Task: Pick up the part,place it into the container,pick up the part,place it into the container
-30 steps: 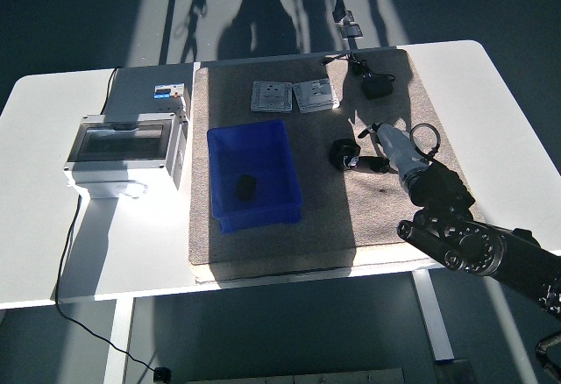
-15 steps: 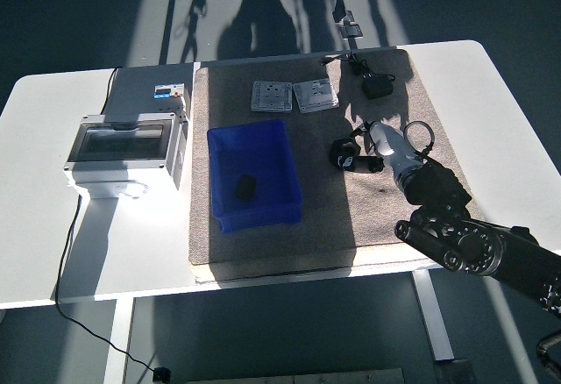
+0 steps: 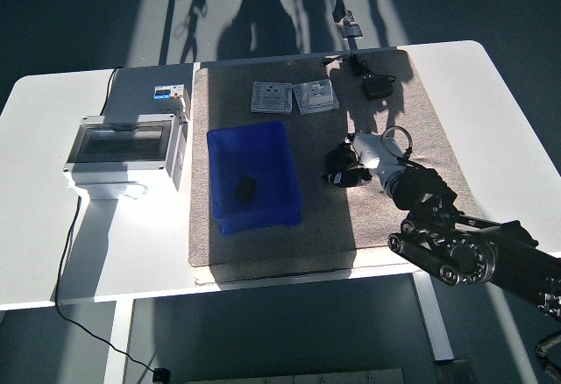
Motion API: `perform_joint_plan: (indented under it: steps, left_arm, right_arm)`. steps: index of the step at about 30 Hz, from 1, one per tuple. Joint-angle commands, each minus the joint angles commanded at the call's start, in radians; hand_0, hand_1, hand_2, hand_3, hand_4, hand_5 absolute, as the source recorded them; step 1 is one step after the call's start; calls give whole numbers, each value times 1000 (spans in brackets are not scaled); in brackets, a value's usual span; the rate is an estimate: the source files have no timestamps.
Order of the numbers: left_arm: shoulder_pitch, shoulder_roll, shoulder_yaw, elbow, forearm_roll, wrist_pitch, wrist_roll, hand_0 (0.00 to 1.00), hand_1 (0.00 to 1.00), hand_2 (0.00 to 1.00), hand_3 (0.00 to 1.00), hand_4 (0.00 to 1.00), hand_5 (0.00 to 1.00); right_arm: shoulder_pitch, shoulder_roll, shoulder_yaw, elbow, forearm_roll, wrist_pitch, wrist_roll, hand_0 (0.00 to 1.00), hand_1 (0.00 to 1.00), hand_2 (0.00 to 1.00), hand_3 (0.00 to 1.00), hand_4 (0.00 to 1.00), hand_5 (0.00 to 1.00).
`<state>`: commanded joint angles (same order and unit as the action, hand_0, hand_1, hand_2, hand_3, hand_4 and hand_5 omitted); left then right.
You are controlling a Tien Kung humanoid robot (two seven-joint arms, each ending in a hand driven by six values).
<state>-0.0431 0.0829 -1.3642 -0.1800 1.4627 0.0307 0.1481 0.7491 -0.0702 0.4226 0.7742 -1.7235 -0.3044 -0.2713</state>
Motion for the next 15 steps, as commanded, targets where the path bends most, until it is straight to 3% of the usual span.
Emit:
perform_joint_plan:
  steps: [5,6,11,12,15]
  left_arm:
    - [0,0,-1,0,3,0,0,681,576,634,659,672,626]
    - [0,0,-1,0,3,0,0,680,574,633,658,672,626]
    - [1,0,-2,0,4,0,-1,680,574,633,658,672,626]
    - [1,0,-2,0,4,0,-1,681,573,632,657,671,624]
    - [1,0,-3,0,5,0,-1,681,573,632,657,671,624]
  right_arm:
    - [-2,0,-6,7,-40,3,-16,840,487,818,964,893,424]
    - [-2,0,-6,8,-48,3,-19,790,409,813,961,782,245]
    - [-2,-4,-6,17,-83,3,-34,790,409,813,961,782,245]
    - [-2,-5,-7,19,-89,2,-37,605,337,768,933,379,20]
    - [-2,-6,-8,23,-104,-5,-43,605,337,768,933,379,20]
